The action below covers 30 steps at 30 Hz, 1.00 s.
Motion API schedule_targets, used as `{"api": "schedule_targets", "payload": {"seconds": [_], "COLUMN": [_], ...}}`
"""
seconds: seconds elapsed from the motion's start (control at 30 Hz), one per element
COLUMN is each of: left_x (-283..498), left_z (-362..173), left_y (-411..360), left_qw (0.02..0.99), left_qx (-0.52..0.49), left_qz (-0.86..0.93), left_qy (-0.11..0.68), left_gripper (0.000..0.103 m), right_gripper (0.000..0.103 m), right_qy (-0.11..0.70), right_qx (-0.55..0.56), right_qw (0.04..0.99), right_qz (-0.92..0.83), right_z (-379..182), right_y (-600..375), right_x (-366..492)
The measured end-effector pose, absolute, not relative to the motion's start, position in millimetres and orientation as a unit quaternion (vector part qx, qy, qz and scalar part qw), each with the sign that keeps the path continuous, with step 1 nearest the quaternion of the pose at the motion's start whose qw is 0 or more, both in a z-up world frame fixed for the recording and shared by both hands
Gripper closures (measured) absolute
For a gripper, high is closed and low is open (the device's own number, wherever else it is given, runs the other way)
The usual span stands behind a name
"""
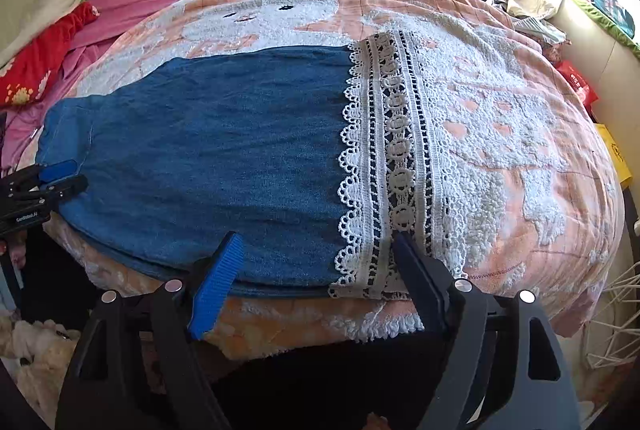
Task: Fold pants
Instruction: 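Lay the lace edge onto the pants and open both grippers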
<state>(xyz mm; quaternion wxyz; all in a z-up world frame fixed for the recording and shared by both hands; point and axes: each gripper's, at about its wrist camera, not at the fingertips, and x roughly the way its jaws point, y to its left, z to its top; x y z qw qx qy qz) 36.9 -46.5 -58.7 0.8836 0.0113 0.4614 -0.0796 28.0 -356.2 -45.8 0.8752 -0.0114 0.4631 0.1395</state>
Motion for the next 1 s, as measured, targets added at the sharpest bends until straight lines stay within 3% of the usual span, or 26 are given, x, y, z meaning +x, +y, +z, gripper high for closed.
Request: {"api": "schedule_targets", "payload": {"seconds": [0.1,0.27,0.5,1.0], "left_x": [37,32,27,49], "left_z": [-49,-33,-15,16], "left_y": [-45,-48,-51,-75], "left_qw": [0.882,0.888,0.895,0.902], "left_qx": [-0.01,0.001,0.004,0.023], "left_qz": [-0.086,-0.087,-0.094,-0.116], "left_qy": [0.464,0.451,0.437,0.415], "left_gripper": [0.036,0.031,0.014,0.009], "right_gripper": [0.01,0.009,0.005,0.005], "right_qy": [0.463,0.458,0.426,0.385], "right_qx": [0.011,0.021,0.063,0.093], "right_qw": [0.874,0.879,0.895,0.915], "right_qz": [0.147,0.133,0.116,0.071], "right_z": [-43,-40,-18,3], "right_y": [-355,-354,-366,-394], "right_x": [26,24,13,-2]}}
